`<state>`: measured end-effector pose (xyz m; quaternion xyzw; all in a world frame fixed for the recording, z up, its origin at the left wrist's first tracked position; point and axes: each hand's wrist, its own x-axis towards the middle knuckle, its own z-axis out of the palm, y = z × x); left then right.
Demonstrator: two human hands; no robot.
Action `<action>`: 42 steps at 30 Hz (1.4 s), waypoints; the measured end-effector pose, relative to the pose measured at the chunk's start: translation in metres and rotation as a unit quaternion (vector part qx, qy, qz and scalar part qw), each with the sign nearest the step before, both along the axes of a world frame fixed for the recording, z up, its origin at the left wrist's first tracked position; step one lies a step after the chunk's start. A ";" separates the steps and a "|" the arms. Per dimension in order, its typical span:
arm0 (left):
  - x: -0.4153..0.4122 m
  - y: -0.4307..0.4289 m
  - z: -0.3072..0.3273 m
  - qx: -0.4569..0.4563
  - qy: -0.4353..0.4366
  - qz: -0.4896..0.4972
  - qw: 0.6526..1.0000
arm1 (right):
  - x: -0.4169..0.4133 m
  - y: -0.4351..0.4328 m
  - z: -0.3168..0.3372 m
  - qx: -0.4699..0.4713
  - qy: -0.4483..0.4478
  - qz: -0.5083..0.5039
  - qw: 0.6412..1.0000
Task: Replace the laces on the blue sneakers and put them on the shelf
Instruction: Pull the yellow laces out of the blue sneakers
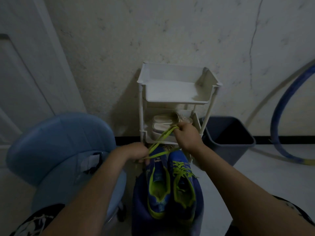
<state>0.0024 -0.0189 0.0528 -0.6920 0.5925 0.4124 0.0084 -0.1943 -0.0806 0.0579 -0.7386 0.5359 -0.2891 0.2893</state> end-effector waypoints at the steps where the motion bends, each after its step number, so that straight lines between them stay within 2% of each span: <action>1: 0.004 -0.001 0.004 -0.021 -0.039 0.020 0.999 | -0.003 0.001 0.000 0.004 0.062 0.010 0.998; 2: 0.006 -0.002 0.007 -0.057 -0.054 0.059 0.995 | -0.006 0.005 0.001 0.022 0.098 0.028 0.995; 3: 0.006 -0.004 0.011 -0.098 -0.026 0.115 0.988 | -0.006 0.006 0.000 0.052 0.108 0.052 0.991; 4: 0.002 -0.005 0.017 -0.124 0.055 0.177 0.975 | -0.004 0.011 0.000 0.084 0.091 0.082 0.989; 5: -0.002 -0.007 0.024 -0.136 0.185 0.231 0.945 | -0.001 0.017 0.001 0.118 0.048 0.107 0.986; 7: -0.011 -0.004 0.039 -0.136 0.458 0.268 0.836 | 0.007 0.032 0.009 0.199 -0.086 0.147 0.965; 8: -0.014 -0.001 0.047 -0.129 0.540 0.262 0.789 | 0.010 0.038 0.013 0.231 -0.133 0.159 0.951; 9: -0.016 0.003 0.056 -0.126 0.582 0.247 0.765 | 0.013 0.041 0.015 0.253 -0.158 0.166 0.940; 10: -0.018 0.006 0.063 -0.132 0.594 0.235 0.758 | 0.015 0.042 0.017 0.278 -0.170 0.178 0.929; 13: -0.019 0.009 0.080 -0.216 0.566 0.231 0.761 | 0.015 0.042 0.019 0.348 -0.194 0.246 0.884; 14: -0.017 0.008 0.084 -0.260 0.546 0.243 0.758 | 0.014 0.044 0.022 0.351 -0.187 0.251 0.882; 16: -0.012 0.008 0.090 -0.346 0.475 0.271 0.763 | 0.010 0.047 0.024 0.338 -0.142 0.204 0.907; 19: 0.001 0.006 0.088 -0.411 0.254 0.283 0.828 | 0.001 0.044 0.028 0.258 -0.025 0.108 0.960; 21: 0.008 0.005 0.073 -0.388 0.124 0.227 0.885 | -0.007 0.037 0.027 0.189 0.078 0.091 0.975; 22: 0.009 0.006 0.062 -0.358 0.090 0.193 0.909 | -0.011 0.034 0.025 0.174 0.093 0.075 0.977; 25: -0.005 0.010 0.031 -0.286 0.058 0.092 0.952 | -0.018 0.032 0.014 0.192 0.017 0.021 0.981; 27: -0.020 0.015 0.016 -0.251 0.039 0.028 0.967 | -0.017 0.040 0.006 0.187 0.014 0.041 0.981; 29: -0.029 0.016 0.002 -0.212 0.006 -0.024 0.977 | -0.013 0.047 -0.004 0.166 0.103 0.092 0.976; 32: -0.032 0.016 -0.020 -0.128 -0.075 -0.116 0.982 | -0.006 0.059 -0.019 0.182 0.248 0.187 0.933; 35: -0.034 0.021 -0.032 -0.052 -0.129 -0.199 0.970 | -0.002 0.071 -0.025 0.252 0.304 0.239 0.887; 39: -0.040 0.021 -0.025 -0.094 -0.111 -0.206 0.968 | -0.010 0.070 -0.011 0.230 0.250 0.238 0.910; 42: -0.037 0.018 -0.021 -0.095 -0.075 -0.184 0.975 | -0.024 0.060 -0.004 0.138 0.272 0.181 0.935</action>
